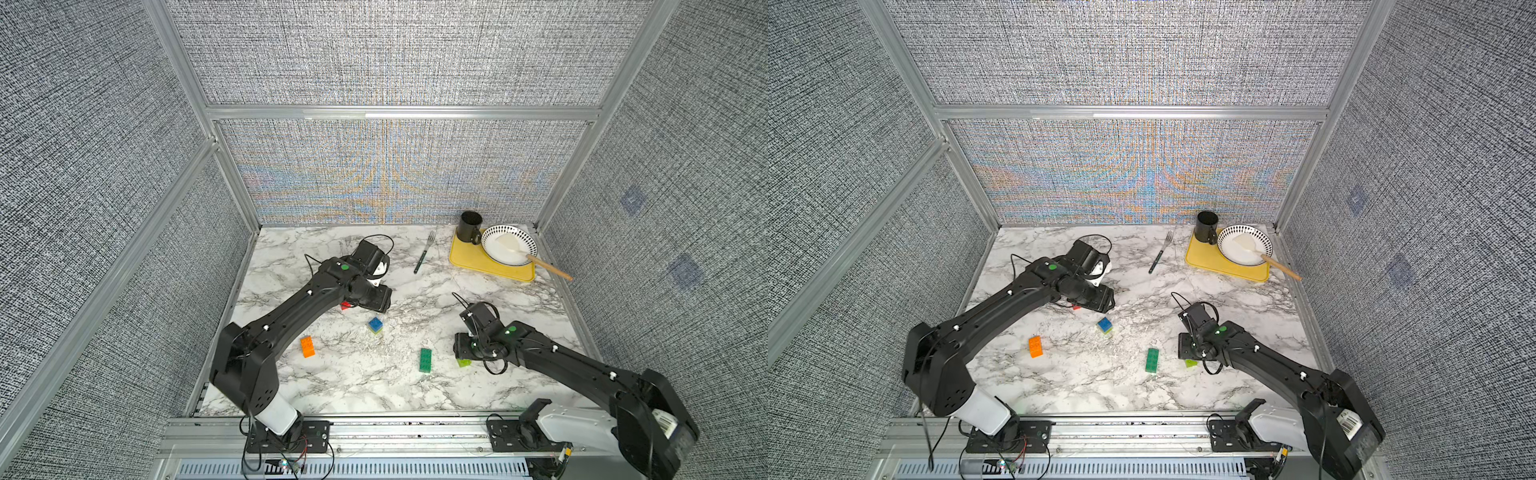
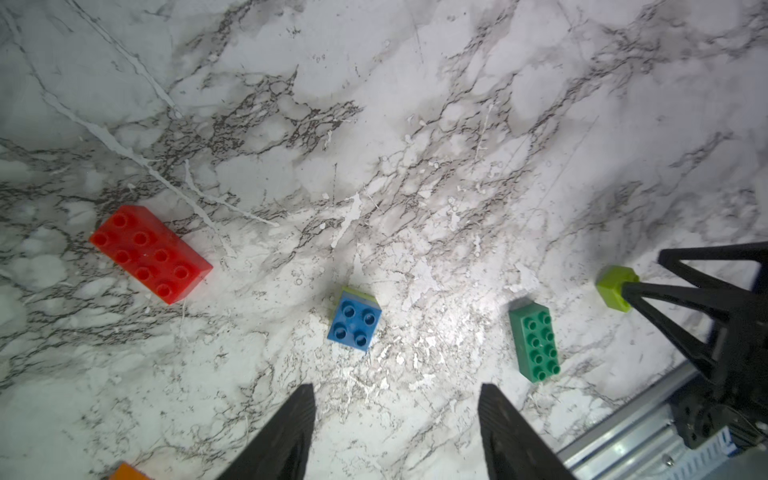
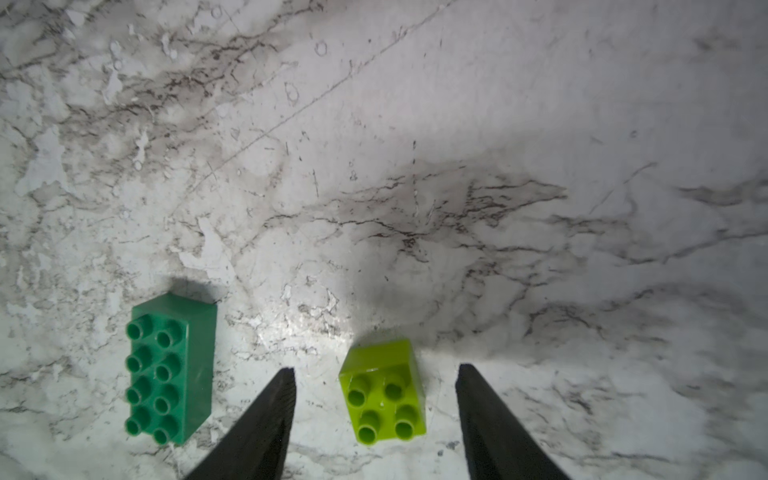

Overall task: Assemble an ice cream with lego
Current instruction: Pick up the lego brick from the center of the board.

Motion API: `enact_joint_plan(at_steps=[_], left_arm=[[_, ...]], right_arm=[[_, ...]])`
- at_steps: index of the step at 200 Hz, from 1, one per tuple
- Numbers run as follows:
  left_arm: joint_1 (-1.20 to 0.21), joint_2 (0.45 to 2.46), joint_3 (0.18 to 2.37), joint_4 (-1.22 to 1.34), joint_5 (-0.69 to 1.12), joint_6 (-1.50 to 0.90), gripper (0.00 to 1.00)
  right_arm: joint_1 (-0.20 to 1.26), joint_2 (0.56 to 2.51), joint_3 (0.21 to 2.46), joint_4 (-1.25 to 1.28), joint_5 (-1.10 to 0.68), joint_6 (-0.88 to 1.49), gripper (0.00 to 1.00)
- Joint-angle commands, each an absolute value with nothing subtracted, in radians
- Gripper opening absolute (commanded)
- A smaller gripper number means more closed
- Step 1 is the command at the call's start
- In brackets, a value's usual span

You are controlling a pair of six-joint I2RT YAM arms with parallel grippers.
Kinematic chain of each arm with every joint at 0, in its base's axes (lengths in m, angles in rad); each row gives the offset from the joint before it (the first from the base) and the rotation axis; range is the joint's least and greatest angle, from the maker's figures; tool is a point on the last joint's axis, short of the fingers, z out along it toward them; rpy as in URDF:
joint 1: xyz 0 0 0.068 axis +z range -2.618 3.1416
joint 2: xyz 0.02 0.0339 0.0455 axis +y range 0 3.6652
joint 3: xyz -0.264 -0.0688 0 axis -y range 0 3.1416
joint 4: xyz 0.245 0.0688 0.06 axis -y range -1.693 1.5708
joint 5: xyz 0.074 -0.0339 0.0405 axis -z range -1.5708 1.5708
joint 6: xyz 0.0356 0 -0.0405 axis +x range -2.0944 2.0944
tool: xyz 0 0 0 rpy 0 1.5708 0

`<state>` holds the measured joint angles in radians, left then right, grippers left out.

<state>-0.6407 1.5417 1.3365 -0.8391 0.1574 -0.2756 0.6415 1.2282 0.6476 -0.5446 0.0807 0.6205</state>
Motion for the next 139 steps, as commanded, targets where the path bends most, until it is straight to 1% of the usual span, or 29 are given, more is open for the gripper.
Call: enact_joint_plan(at_steps=[1,32,48,60,84,139], left_arm=[[-0.641,1.444,1.261,-0.855,0.157,-0.259,0.74],[-0.641,1.268,1.065,-0.784,0.078,-0.262,0.83],[-0.640,1.209,0.977,-0.729,0.017,-0.285,0.85],[-0.640,1.186,0.935,-0.692,0.003,-0.292,0.86],[-0.640,1.196,0.953,-0.711,0.014,-0.275,0.86],[-0.640,1.224,0.973,-0.736,0.024,-0.256,0.86]], right_arm=[[0.672,1.262,0.662,-0.576,0.108,0.642,0.61],[0.706,1.330,0.701,-0.627,0.143,0.653,0.57],[0.716,1.371,0.722,-0.652,0.163,0.652,0.55],[0.720,1.396,0.737,-0.667,0.183,0.656,0.54],[0.726,1.427,0.755,-0.685,0.198,0.659,0.51],[0.729,1.424,0.759,-0.705,0.199,0.640,0.47]])
